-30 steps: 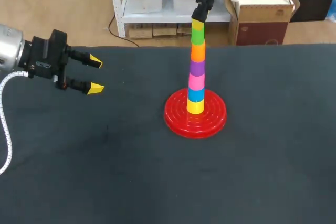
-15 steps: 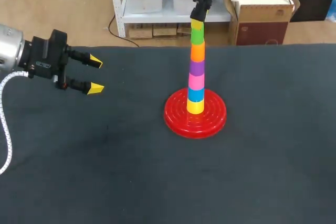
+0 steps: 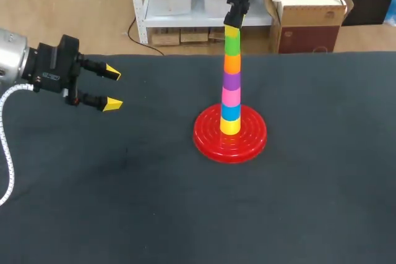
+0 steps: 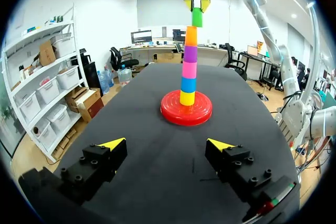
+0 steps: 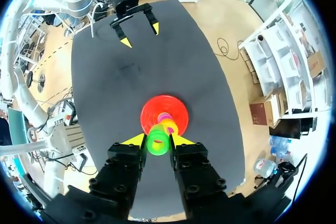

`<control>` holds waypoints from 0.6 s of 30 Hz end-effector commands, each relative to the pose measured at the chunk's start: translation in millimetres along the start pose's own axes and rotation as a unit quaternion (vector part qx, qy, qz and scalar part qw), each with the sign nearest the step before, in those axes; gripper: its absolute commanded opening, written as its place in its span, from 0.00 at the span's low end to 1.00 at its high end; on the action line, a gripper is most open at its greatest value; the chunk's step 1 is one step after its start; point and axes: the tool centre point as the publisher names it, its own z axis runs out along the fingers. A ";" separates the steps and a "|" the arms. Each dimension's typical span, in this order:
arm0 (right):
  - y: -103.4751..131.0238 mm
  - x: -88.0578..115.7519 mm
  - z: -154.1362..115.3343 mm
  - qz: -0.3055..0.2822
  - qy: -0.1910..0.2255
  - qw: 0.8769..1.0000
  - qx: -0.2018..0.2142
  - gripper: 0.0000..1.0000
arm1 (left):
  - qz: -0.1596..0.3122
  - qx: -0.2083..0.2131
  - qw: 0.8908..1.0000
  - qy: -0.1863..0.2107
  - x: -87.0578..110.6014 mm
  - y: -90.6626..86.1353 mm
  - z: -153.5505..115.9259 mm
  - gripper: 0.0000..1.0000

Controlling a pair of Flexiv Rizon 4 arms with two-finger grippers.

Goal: Pick up and stack the cylinders on the red base in this order: pink,purple,orange,green

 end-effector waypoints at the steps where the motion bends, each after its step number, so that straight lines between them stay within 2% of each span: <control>1: -1.8 1.3 10.1 0.002 -0.003 1.000 -0.003 0.00 | 0.001 0.000 1.000 -0.001 0.7 -0.5 -0.8 1.00; 6: -4.5 4.5 20.4 0.009 0.002 1.000 0.001 0.00 | 0.001 0.000 1.000 -0.001 0.7 -0.5 -0.8 1.00; 12: -13.4 10.7 16.8 0.019 0.006 1.000 0.020 0.00 | 0.001 0.000 1.000 -0.001 0.7 -0.5 -0.8 1.00; 18: -18.2 6.4 9.6 0.014 -0.001 0.999 0.030 0.00 | 0.001 0.000 1.000 -0.001 0.7 -0.5 -0.8 1.00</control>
